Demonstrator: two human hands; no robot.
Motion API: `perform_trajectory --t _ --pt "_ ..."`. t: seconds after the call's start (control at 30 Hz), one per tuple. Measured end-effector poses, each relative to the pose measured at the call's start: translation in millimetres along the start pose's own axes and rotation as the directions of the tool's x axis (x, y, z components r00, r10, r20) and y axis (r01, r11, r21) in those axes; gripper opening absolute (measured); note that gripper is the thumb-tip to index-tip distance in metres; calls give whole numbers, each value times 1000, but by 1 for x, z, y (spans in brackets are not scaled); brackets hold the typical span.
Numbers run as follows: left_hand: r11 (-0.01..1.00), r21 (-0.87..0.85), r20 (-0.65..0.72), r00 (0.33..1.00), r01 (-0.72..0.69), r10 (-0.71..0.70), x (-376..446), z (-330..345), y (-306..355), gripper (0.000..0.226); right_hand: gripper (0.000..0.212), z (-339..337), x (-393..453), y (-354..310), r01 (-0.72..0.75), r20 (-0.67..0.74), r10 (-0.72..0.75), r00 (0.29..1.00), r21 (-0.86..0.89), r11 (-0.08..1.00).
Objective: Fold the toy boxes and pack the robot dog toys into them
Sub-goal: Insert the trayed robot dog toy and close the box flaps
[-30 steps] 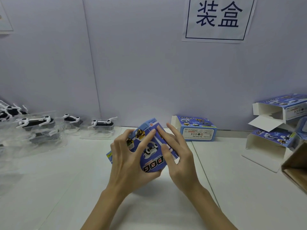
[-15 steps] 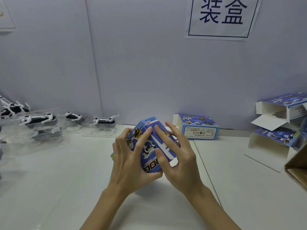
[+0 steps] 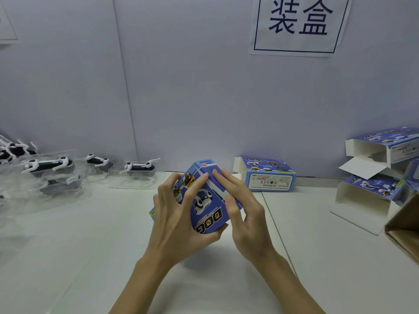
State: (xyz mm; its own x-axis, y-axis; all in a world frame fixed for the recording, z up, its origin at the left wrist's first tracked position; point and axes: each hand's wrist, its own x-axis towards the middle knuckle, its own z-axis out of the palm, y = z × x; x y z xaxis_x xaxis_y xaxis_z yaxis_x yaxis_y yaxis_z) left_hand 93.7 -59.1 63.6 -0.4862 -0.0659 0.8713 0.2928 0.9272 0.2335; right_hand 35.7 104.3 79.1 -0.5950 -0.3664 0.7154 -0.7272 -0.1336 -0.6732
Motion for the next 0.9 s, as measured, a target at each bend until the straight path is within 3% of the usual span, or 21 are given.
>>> perform_trajectory --t 0.23,0.4,0.67,0.9 --pt "1000 11 -4 1000 9 -9 -2 -1 3 102 46 -5 0 -1 -2 101 -2 995 38 999" --pt "999 29 18 1000 19 -20 -4 -5 1 102 49 -6 0 -5 39 151 -22 988 -110 993" --pt "996 86 22 1000 6 -8 -2 -6 1 109 65 -1 -4 -1 75 127 -47 991 -234 969" --pt "997 76 22 999 32 -34 -3 -4 0 108 58 5 -3 2 145 70 -130 989 -307 941"
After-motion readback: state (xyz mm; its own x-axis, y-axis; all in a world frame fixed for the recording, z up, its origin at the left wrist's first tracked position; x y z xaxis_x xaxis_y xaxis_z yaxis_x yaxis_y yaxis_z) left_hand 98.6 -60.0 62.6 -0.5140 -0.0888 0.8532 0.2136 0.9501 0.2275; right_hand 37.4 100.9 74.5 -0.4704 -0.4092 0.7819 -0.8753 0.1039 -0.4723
